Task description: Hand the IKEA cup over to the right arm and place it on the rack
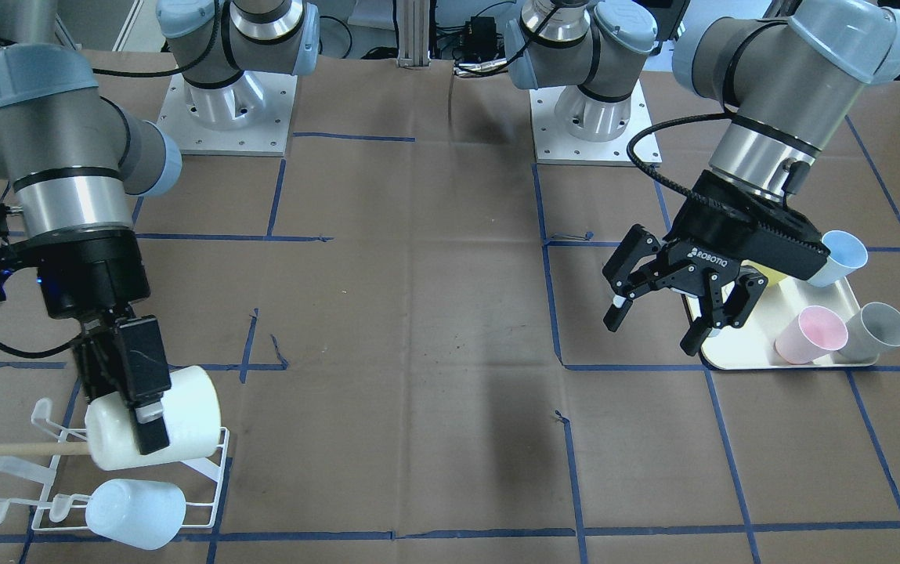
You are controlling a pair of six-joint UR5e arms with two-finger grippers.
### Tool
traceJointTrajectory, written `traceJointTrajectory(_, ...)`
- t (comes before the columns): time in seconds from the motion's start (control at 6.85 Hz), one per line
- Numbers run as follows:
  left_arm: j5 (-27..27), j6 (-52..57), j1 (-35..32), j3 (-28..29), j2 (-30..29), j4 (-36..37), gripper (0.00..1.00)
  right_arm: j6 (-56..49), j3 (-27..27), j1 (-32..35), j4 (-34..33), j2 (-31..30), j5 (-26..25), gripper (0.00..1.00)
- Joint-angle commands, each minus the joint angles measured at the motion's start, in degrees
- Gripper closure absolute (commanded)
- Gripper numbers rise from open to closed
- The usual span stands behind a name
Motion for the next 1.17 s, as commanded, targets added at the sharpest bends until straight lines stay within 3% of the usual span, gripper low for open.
traceJointTrajectory(0.0, 14.6, -6.9, -5.3, 8.9, -0.8, -25.8, 0.02, -22.9, -0.3, -7.2, -1.9, 2.2, 0.2, 0.86)
traceJointTrajectory(0.29, 15.0, -8.8, -5.9, 13.7, 0.8, -42.1, 0.02, -40.3, -1.8, -12.9, -8.1, 6.4, 1.1, 0.86)
traceJointTrajectory(0.58, 18.0, -9.0, -6.1, 13.2, 1.9, -41.9, 0.01, -44.8, -3.8, -13.6, -12.5, 12.1, 1.2, 0.86)
traceJointTrajectory(1.02, 18.0, -8.8, -6.2, 12.9, 3.0, -40.0, 0.01, -44.8, -5.3, -13.5, -15.4, 16.7, 1.2, 0.85)
